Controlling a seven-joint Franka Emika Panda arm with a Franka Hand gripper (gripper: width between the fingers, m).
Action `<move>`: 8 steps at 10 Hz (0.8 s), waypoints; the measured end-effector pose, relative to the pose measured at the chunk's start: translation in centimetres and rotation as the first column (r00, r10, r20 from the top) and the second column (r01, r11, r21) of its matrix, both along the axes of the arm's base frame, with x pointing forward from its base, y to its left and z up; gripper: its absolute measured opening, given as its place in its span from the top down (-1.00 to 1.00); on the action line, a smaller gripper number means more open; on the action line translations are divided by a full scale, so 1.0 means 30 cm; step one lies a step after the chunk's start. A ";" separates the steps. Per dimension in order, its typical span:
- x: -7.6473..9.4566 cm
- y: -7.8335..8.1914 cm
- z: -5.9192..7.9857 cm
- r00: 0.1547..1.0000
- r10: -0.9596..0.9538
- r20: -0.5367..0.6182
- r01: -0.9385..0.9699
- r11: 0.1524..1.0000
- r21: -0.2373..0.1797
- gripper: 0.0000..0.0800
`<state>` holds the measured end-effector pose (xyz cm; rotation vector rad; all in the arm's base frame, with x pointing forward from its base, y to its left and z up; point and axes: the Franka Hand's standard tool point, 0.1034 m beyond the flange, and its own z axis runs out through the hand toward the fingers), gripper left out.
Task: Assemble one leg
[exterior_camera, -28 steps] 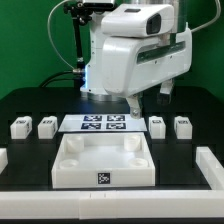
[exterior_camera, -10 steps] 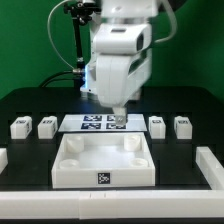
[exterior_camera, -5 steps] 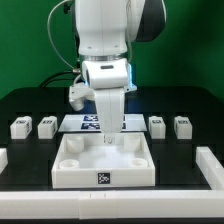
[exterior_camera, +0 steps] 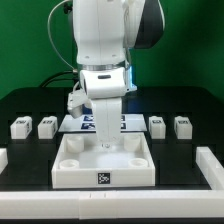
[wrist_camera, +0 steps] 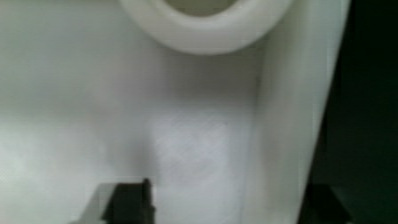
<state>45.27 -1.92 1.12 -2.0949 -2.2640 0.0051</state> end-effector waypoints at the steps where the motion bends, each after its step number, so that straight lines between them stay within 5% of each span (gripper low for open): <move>1: -0.001 0.000 -0.001 1.000 0.000 -0.001 0.000 1.000 0.000 0.41; 2: -0.001 -0.001 -0.001 1.000 -0.002 -0.001 0.002 1.000 0.000 0.74; 3: 0.003 -0.003 0.000 1.000 -0.003 0.004 0.003 1.000 -0.001 0.85; 8: 0.008 0.007 0.002 1.000 -0.018 0.004 0.018 1.000 0.000 0.85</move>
Offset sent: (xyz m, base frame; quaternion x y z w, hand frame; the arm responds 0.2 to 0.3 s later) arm 0.0000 0.0000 0.0000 0.0000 0.0000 0.0000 1.0000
